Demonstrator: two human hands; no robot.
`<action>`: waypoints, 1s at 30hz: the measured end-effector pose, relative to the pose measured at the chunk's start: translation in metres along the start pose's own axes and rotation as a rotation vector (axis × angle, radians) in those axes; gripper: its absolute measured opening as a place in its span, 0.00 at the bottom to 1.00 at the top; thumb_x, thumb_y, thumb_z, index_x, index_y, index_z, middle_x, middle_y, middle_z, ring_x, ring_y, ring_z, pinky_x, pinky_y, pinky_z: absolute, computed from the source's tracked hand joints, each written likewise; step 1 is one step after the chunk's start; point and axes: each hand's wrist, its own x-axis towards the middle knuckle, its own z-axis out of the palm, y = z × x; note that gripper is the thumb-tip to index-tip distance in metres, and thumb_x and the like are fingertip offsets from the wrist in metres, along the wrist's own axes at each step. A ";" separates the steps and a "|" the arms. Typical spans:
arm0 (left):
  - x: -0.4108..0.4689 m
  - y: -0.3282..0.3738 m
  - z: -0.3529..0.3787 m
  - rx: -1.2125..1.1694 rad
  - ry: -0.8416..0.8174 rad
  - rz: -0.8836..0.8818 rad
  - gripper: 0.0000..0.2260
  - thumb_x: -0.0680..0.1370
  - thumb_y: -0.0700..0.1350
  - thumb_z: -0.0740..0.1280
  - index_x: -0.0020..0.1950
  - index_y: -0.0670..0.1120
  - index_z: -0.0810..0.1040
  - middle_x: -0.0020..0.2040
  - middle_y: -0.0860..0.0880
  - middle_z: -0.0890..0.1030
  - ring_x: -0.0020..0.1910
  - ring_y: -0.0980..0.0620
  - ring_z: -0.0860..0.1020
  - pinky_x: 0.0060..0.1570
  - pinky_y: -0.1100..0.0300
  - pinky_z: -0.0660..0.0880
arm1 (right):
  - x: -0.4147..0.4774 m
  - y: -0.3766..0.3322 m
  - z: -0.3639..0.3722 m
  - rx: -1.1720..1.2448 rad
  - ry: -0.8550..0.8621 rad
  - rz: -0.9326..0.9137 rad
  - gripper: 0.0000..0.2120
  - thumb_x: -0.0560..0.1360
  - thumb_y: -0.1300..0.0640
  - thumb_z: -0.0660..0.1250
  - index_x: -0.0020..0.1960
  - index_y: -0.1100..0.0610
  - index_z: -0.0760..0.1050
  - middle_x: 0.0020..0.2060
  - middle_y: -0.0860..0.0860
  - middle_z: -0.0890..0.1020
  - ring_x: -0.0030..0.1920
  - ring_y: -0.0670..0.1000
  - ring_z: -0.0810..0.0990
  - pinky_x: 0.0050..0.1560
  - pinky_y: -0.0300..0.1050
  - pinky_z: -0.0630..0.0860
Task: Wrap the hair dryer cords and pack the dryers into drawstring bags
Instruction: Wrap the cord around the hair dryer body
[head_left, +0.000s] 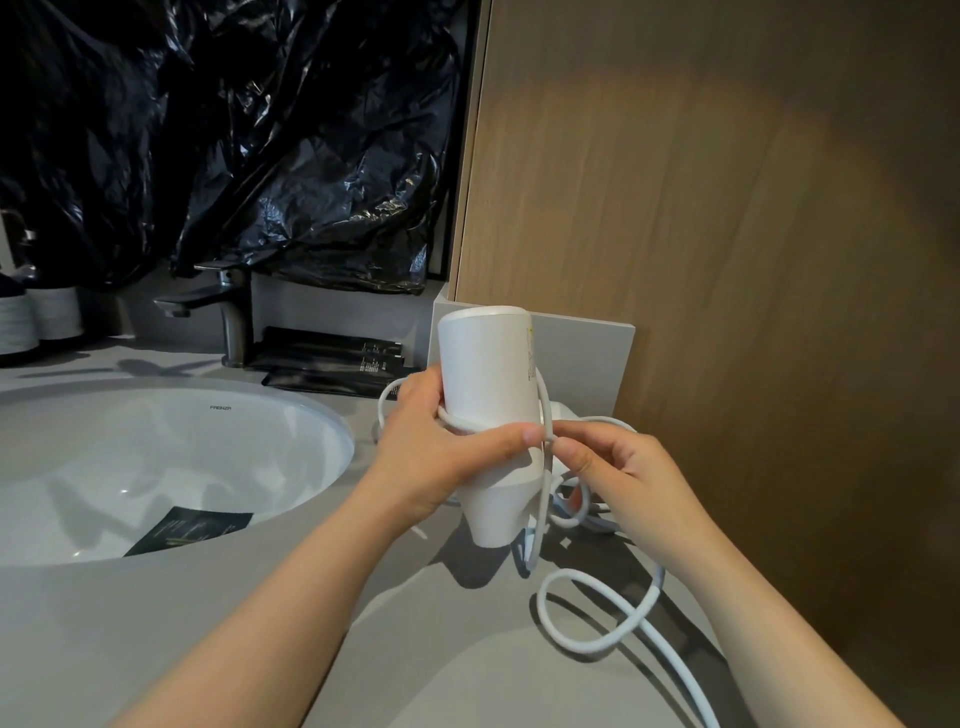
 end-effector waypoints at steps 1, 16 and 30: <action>0.000 0.000 0.000 0.008 0.010 0.008 0.32 0.54 0.60 0.78 0.56 0.57 0.75 0.52 0.55 0.81 0.49 0.58 0.81 0.44 0.61 0.80 | 0.000 0.000 0.000 0.001 -0.001 -0.004 0.23 0.68 0.40 0.64 0.59 0.47 0.80 0.53 0.41 0.83 0.54 0.46 0.81 0.57 0.44 0.79; 0.005 0.004 -0.008 -0.247 -0.011 0.041 0.21 0.65 0.53 0.73 0.55 0.47 0.80 0.48 0.46 0.85 0.46 0.47 0.84 0.43 0.55 0.81 | -0.014 -0.008 -0.018 -0.688 -0.171 -0.127 0.27 0.67 0.27 0.57 0.59 0.38 0.75 0.50 0.32 0.78 0.44 0.37 0.78 0.45 0.32 0.78; 0.003 0.003 -0.004 -0.278 -0.132 -0.068 0.18 0.72 0.56 0.67 0.57 0.46 0.79 0.47 0.44 0.84 0.42 0.47 0.82 0.37 0.54 0.79 | -0.016 -0.010 -0.018 0.098 -0.126 0.065 0.06 0.73 0.55 0.68 0.48 0.51 0.82 0.40 0.45 0.86 0.43 0.46 0.85 0.42 0.34 0.79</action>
